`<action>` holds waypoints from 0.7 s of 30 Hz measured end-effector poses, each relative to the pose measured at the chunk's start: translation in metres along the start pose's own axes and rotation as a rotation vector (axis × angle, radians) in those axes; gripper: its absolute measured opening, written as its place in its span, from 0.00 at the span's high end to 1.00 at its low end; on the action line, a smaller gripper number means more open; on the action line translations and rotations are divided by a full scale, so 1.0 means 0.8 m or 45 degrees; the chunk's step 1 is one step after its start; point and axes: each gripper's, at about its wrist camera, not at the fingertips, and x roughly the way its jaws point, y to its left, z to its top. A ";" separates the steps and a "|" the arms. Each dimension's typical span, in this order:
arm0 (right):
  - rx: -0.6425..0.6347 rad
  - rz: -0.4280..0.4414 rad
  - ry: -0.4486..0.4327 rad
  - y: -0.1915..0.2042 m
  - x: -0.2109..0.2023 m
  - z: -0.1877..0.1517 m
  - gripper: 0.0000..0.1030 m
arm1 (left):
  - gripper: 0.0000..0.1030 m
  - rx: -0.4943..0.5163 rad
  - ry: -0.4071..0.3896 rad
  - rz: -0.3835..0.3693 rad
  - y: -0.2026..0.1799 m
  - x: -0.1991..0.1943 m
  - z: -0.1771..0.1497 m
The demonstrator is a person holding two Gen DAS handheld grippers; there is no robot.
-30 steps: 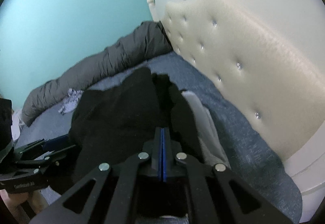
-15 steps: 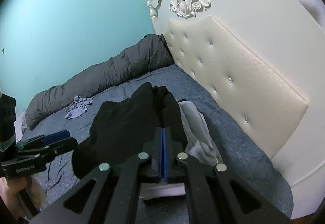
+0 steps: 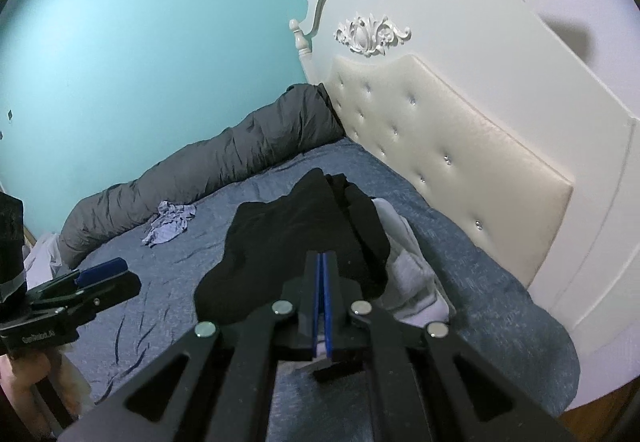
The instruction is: Fold clothes
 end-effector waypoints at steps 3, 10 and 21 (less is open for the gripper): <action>-0.022 -0.006 -0.012 0.013 -0.020 -0.007 0.99 | 0.24 0.006 -0.014 0.000 -0.003 -0.021 -0.005; -0.005 -0.016 -0.020 0.029 -0.060 -0.023 0.94 | 0.17 0.018 -0.043 0.017 -0.005 -0.064 -0.017; -0.014 -0.038 -0.063 0.062 -0.118 -0.051 0.57 | 0.04 0.022 -0.097 0.048 -0.003 -0.124 -0.044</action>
